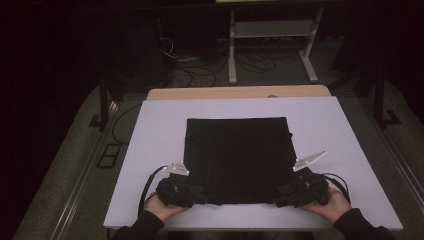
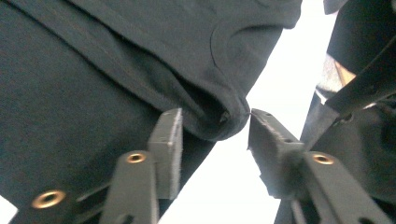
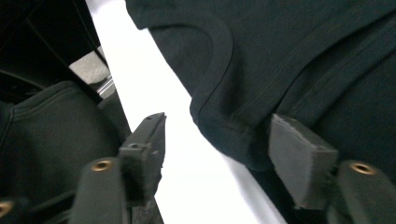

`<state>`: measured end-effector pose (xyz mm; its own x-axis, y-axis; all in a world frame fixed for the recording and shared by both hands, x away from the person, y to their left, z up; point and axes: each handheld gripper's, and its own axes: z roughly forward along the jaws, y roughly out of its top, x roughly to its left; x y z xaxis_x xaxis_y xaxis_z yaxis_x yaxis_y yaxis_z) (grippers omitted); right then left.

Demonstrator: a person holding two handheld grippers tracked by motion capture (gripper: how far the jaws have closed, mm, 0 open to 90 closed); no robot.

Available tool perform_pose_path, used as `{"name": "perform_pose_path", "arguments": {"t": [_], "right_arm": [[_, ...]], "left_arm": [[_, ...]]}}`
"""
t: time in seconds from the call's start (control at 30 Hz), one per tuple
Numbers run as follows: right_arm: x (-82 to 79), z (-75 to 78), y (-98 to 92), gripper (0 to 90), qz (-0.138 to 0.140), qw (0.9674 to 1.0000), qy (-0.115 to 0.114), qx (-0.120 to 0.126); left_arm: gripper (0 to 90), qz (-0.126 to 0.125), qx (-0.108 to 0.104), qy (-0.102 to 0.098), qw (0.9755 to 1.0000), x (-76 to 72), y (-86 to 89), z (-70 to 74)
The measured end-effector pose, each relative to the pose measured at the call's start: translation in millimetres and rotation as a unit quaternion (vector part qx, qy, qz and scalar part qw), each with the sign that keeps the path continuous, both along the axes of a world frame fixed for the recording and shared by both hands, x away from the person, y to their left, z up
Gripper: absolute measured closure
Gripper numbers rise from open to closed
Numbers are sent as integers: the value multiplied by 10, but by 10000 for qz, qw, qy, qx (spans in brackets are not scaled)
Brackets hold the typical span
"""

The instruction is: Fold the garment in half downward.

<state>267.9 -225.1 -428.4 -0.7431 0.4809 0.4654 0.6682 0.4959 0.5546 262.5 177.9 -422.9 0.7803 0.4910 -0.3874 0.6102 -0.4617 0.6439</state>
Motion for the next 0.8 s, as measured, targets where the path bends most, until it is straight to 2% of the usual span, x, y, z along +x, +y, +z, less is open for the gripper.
{"name": "perform_pose_path", "arguments": {"t": [0.07,0.2,0.27,0.33,0.5,0.73,0.8], "right_arm": [[-1,23,-1,282,-76,9999,-66,2],[18,79,-3,139,-223,9995,-228,40],[36,125,-9,102,-305,9987,-395,56],[52,163,-10,9,-381,9979,-511,73],[113,238,6,0,-529,9960,-711,77],[179,274,75,0,-502,9954,-814,-12],[210,298,95,0,-501,9951,-851,-1]], "left_arm": [[425,63,-103,9,9999,2,17,22],[311,218,-190,-144,9995,7,56,88],[250,309,-248,-200,9990,20,90,122],[213,444,-342,-232,9982,36,136,149],[131,671,-539,-149,9962,77,224,162],[52,803,-416,-112,9958,80,245,151],[15,852,-381,-49,9956,79,255,144]]}}
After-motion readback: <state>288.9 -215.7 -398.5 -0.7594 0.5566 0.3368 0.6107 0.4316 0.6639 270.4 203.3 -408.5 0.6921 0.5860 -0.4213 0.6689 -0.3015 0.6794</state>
